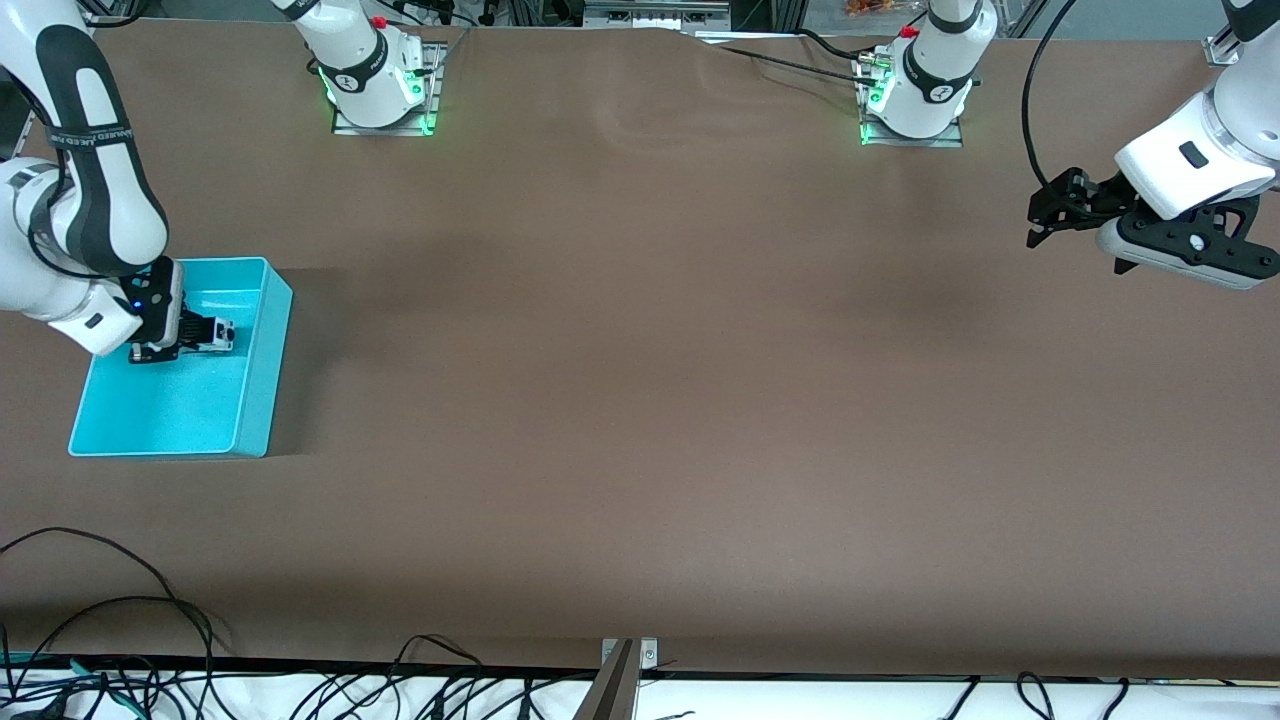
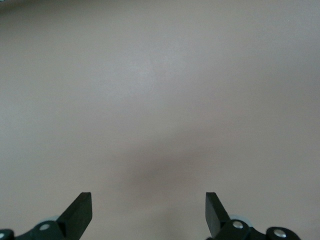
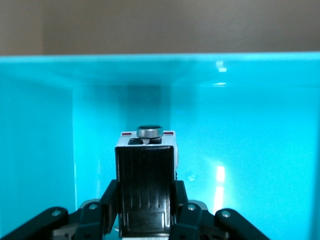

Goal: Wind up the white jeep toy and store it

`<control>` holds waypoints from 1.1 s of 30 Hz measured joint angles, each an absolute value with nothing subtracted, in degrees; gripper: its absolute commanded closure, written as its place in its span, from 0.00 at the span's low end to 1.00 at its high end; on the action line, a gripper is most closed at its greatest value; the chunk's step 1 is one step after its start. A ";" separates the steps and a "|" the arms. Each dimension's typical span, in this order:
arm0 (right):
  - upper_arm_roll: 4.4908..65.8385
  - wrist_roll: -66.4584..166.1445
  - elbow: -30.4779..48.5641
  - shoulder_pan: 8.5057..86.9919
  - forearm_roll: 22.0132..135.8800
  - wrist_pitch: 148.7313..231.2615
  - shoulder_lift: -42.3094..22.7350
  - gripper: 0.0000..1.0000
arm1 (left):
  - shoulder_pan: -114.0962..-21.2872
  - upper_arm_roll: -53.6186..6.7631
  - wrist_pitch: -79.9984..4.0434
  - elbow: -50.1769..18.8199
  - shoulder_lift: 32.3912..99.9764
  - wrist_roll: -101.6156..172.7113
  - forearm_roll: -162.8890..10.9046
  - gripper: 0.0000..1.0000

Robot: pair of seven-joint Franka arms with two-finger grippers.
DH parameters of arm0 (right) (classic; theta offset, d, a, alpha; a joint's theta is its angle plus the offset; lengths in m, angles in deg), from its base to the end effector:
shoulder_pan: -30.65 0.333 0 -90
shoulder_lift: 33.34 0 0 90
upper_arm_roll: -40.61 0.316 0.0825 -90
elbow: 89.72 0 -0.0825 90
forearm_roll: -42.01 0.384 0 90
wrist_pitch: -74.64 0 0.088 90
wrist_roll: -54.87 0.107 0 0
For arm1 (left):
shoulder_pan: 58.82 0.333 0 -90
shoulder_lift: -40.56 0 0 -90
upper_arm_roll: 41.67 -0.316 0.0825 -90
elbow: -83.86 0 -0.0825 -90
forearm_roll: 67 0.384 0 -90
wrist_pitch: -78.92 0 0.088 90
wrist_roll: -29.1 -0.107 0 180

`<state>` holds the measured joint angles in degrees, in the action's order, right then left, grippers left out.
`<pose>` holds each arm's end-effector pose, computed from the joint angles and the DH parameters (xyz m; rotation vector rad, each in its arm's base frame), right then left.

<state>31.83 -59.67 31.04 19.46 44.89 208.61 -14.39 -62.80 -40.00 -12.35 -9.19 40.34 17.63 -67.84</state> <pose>0.5353 -0.1930 0.2524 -2.1091 -2.2149 0.0784 0.5511 -0.0561 0.6034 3.0907 -0.4644 -0.0413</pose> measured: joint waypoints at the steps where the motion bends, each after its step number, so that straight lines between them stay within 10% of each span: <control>1: 31.81 -60.06 31.65 19.32 45.03 209.38 -14.39 0.79 | -62.81 -40.00 -12.35 -9.19 40.34 17.63 -67.84 0.00; 10: 31.78 -60.79 34.77 19.06 46.16 213.02 -13.93 0.56 | -62.80 -39.99 -12.35 -9.19 40.35 17.63 -67.84 0.00; 14: 31.78 -60.79 34.82 18.94 46.43 213.34 -13.34 0.00 | -62.80 -39.99 -12.35 -9.19 40.35 17.63 -67.84 0.00; 33: 32.64 -60.90 28.01 19.01 46.75 202.66 -14.97 0.00 | -62.80 -39.99 -12.35 -9.19 40.35 17.63 -67.84 0.00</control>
<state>32.64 -60.90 28.01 19.01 46.75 202.66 -14.97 -62.80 -39.99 -12.35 -9.19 40.35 17.63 -67.84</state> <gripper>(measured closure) 0.000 0.000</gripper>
